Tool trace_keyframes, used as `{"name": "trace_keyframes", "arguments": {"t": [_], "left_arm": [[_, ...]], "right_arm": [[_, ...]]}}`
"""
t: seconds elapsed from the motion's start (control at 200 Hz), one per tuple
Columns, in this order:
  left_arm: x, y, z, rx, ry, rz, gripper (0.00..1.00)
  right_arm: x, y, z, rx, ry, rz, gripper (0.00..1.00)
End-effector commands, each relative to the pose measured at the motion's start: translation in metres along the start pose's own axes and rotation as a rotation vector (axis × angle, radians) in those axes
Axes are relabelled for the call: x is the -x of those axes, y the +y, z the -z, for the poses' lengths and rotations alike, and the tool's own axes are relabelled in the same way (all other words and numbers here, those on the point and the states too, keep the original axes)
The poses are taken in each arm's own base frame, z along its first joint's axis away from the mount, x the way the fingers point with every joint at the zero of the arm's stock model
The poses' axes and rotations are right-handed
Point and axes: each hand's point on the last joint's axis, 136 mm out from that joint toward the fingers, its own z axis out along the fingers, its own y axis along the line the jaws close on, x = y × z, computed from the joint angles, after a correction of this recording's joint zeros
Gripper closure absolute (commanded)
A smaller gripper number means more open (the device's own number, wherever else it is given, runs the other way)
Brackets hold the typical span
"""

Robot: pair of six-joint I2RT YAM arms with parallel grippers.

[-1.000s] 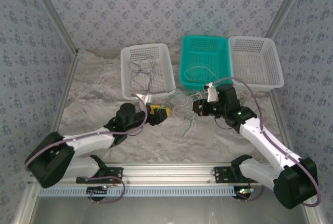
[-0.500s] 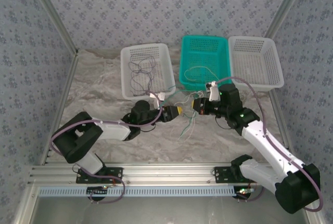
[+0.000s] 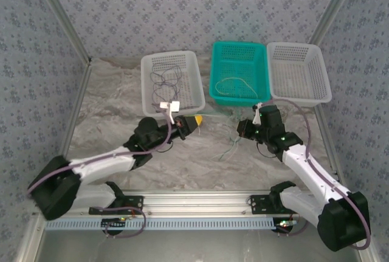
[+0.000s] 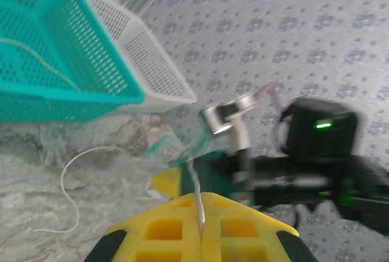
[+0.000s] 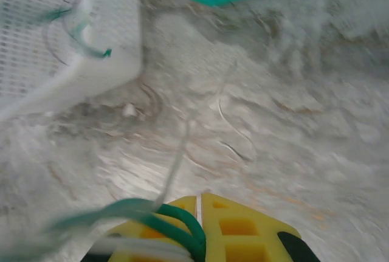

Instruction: Untangle the cables

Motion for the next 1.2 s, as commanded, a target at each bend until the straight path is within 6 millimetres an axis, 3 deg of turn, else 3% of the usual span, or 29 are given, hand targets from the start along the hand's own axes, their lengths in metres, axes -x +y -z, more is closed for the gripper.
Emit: {"name": "trace_keyframes", "arguments": {"t": [0.0, 0.105, 0.255, 0.38, 0.49, 0.61, 0.775, 0.889, 1.069, 1.199], "left_arm": [[0.031, -0.018, 0.022, 0.052, -0.073, -0.152, 1.00], [0.052, -0.041, 0.044, 0.049, -0.131, -0.234, 1.00], [0.068, -0.064, 0.065, 0.039, -0.163, -0.319, 1.00], [0.072, -0.064, 0.076, 0.085, -0.160, -0.355, 1.00], [0.062, -0.058, 0.075, 0.094, -0.123, -0.349, 1.00], [0.048, -0.047, 0.066, 0.085, -0.082, -0.309, 1.00], [0.022, -0.025, 0.048, 0.127, 0.027, -0.308, 1.00], [0.010, -0.011, 0.040, 0.157, 0.073, -0.318, 0.88], [0.008, -0.009, 0.042, 0.168, 0.086, -0.349, 0.74], [0.000, -0.007, 0.050, 0.189, 0.167, -0.478, 0.62]], "right_arm": [[-0.018, -0.058, -0.008, -0.194, 0.021, -0.127, 0.92], [-0.032, -0.080, -0.017, -0.240, 0.056, -0.162, 0.90], [-0.041, -0.107, -0.024, -0.317, 0.077, -0.252, 0.88], [-0.041, -0.112, -0.030, -0.300, 0.093, -0.289, 0.73], [-0.039, -0.107, -0.033, -0.278, 0.113, -0.276, 0.69], [-0.032, -0.090, -0.032, -0.208, 0.111, -0.226, 0.71], [-0.020, -0.054, -0.025, -0.109, 0.070, -0.079, 0.93], [-0.012, -0.033, -0.017, -0.070, 0.042, 0.038, 1.00], [-0.005, 0.017, 0.003, 0.041, 0.038, 0.304, 1.00], [-0.005, 0.049, 0.015, 0.072, 0.017, 0.574, 1.00]]}}
